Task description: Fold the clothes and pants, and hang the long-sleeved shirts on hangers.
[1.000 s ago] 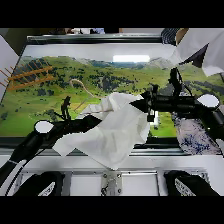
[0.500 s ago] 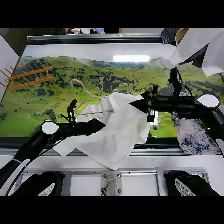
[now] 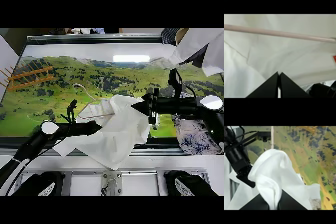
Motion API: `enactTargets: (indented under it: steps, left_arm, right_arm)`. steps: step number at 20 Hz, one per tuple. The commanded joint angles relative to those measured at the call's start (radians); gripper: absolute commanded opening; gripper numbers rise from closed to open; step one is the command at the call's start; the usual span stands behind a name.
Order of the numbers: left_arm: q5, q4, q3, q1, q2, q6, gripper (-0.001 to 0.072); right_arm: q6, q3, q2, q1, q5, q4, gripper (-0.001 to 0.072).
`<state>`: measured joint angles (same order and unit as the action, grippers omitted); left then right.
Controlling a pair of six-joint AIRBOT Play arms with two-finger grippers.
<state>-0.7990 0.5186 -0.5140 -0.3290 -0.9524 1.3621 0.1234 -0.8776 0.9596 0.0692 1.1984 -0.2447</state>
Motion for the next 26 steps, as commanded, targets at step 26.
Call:
enactTargets:
  steps: [26]
  left_arm:
    - [-0.052,0.118,-0.001,0.287,-0.004,-0.026,0.0017]
  right_arm:
    - [0.296,-0.002,-0.238,0.0,-0.1,0.0,0.0015]
